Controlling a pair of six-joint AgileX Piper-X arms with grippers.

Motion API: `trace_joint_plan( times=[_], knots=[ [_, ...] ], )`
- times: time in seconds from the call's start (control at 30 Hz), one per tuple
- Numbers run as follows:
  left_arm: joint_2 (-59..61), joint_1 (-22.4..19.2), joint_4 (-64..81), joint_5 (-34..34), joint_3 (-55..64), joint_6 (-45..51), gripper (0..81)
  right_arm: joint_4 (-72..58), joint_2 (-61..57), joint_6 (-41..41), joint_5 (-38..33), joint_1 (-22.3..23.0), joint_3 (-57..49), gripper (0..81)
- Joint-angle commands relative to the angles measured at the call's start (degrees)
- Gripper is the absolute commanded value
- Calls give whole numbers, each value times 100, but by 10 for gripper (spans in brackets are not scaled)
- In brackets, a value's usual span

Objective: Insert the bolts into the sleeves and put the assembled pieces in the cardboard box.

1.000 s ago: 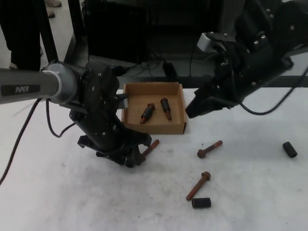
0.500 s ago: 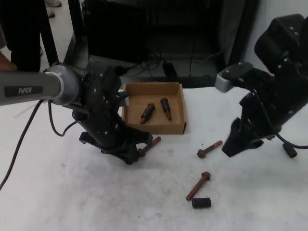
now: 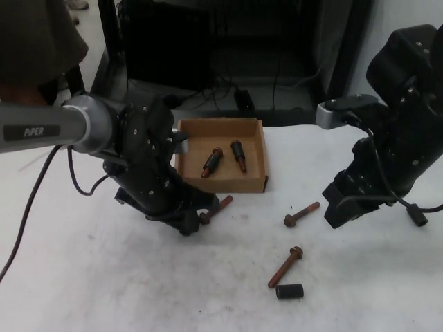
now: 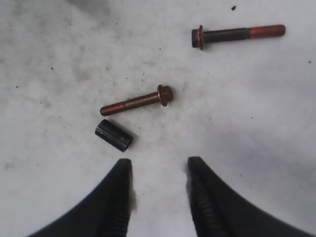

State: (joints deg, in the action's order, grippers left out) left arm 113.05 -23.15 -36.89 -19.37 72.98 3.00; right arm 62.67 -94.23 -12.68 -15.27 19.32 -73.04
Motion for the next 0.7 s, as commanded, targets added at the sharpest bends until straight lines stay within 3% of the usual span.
trace_joint_plan(
  times=[0.0, 0.27, 0.53, 0.67],
  knots=[
    [-337, -34, 102, -15, -211, -91, 8, -151, 20, -400, 6, 18, -4, 354],
    [-1421, -34, 787, -335, -1360, -31, 8, -198, -78, -1982, 692, 18, -4, 354],
    [-2969, -34, 1262, -1169, -2588, 271, 8, -263, -78, -5114, 682, 72, -4, 354],
    [-3868, -34, 1272, -1557, -3135, 271, 8, -453, -78, -5808, 682, 76, -4, 354]
  ],
)
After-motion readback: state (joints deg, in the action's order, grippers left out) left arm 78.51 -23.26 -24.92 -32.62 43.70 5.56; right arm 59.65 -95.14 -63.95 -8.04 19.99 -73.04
